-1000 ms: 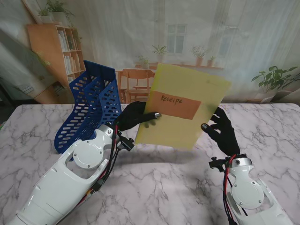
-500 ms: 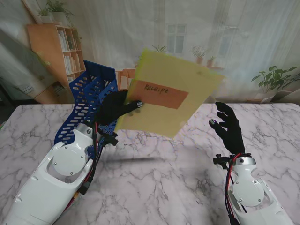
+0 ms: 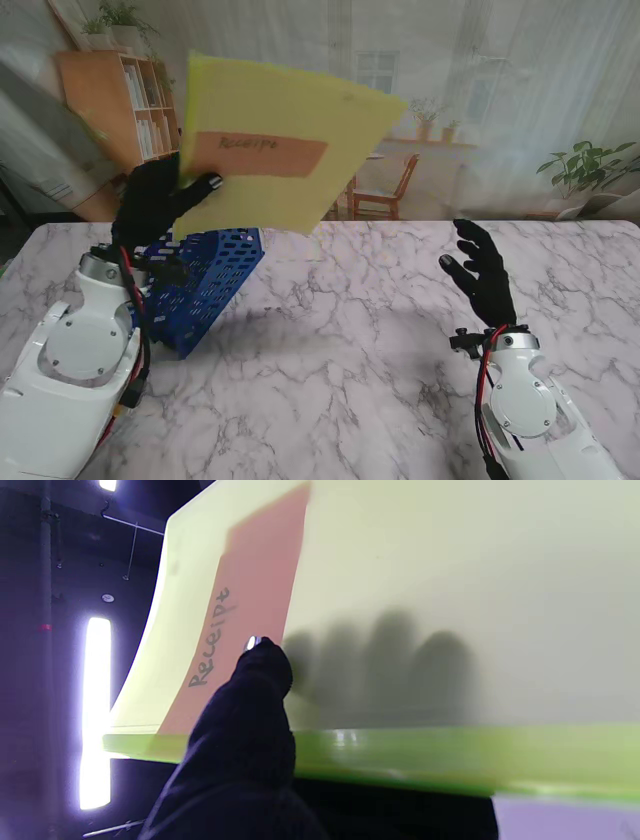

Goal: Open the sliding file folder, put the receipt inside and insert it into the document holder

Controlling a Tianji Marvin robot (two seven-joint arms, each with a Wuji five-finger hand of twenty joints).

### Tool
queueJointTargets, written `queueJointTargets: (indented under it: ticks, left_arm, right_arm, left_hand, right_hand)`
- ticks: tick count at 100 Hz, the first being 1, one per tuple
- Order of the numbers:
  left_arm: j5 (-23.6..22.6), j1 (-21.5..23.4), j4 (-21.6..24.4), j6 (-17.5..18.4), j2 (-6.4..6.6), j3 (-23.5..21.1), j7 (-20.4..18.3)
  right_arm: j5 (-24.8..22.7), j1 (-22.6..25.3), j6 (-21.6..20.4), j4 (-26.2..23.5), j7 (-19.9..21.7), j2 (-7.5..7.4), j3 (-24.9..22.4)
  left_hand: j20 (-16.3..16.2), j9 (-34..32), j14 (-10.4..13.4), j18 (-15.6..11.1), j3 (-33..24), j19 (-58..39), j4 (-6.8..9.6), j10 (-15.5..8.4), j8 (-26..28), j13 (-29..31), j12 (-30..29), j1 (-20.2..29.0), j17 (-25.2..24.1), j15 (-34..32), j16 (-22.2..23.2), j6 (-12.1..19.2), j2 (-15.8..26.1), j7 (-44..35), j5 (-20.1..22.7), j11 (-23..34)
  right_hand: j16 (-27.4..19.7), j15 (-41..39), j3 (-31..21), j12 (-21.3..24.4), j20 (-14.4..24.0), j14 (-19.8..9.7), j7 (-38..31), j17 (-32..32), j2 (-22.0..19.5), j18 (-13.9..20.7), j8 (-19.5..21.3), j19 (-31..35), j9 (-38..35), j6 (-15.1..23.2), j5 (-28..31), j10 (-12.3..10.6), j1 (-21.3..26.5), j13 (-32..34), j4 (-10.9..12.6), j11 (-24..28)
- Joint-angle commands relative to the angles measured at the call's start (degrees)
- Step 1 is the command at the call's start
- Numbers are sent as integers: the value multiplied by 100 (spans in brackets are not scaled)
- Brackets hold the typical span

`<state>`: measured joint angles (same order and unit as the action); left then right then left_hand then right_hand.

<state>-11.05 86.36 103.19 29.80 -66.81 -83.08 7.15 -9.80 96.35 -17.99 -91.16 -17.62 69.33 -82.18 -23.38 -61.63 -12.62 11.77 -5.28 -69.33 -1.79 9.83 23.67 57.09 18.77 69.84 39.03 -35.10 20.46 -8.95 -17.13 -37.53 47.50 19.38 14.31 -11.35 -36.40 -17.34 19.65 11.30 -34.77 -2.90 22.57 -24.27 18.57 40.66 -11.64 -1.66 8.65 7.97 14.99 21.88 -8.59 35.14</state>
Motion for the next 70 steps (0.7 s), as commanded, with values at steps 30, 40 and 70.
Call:
queueJointTargets:
  ticks: [30, 40, 70]
  left_arm:
    - [-370, 40, -322, 673, -58, -812, 483]
    - [-444, 24, -479, 842, -92, -1020, 631]
    - [-758, -17, -943, 1230, -223, -1391, 1170]
  right_arm:
    - [-4, -46, 129, 69, -10, 28, 77]
    - [-15, -58, 141, 83, -7, 26, 89]
    - [-20, -99, 212, 113, -14, 30, 141]
  left_hand:
    - [168, -62, -69, -471, -304, -164, 88, -48, 31, 55, -45, 220, 213, -83, -83, 447, 175, -142, 180, -23]
    - [176, -51, -57, -486, -292, -161, 89, -61, 27, 53, -47, 220, 208, -80, -90, 455, 187, -141, 167, -21]
    - [189, -31, -43, -487, -258, -161, 94, -71, 13, 36, -49, 227, 193, -77, -101, 481, 210, -152, 153, -19]
  right_hand:
    - [-138, 341, -233, 36, 143, -231, -69, 31, -71, 352, -140, -208, 149, -39, -211, -131, -264, -170, -52, -42]
    - [-141, 333, -237, 33, 154, -231, -77, 14, -64, 344, -148, -222, 139, -40, -209, -129, -269, -164, -58, -35]
    - [-154, 318, -288, 31, 171, -232, -96, 6, -67, 358, -169, -250, 147, -51, -211, -116, -248, -179, -60, -29]
